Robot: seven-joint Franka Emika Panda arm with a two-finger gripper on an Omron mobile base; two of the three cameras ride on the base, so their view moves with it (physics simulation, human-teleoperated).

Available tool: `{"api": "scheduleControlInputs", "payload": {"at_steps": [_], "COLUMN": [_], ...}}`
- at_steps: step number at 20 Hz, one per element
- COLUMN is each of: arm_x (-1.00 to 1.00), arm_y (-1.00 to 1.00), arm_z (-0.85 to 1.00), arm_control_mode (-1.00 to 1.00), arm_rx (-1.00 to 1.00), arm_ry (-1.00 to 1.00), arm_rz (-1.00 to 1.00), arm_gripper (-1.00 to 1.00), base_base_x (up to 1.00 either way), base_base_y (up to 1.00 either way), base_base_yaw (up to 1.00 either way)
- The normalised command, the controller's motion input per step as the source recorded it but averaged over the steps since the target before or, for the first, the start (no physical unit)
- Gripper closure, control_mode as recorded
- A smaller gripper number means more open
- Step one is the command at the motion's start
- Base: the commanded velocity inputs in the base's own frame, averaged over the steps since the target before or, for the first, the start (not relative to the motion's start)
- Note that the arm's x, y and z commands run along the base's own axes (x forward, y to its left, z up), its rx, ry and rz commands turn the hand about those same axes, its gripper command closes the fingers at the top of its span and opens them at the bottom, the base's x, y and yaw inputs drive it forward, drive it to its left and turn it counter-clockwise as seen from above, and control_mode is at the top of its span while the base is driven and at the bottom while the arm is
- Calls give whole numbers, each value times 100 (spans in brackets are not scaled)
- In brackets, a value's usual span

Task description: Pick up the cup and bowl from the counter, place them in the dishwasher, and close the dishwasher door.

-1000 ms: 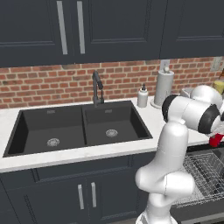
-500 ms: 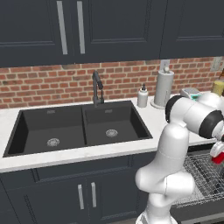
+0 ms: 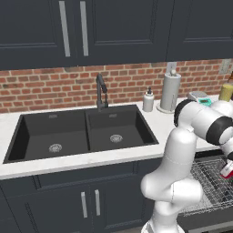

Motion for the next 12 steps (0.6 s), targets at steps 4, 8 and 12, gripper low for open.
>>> {"api": "scheduleControlInputs", "payload": {"at_steps": [4, 8, 12], "arm_x": [-18, -1, 0], "arm_y": [-48, -40, -24], "arm_z": [25, 6, 0], "arm_control_mode": [-100, -100, -100], "arm_rx": [32, 29, 18], "arm_ry": [-19, -15, -3], "arm_rz": [0, -4, -5], "arm_gripper": [100, 100, 100], "base_base_x": [0, 0, 0], "base_base_y": [0, 0, 0], "base_base_yaw": [0, 0, 0]}}
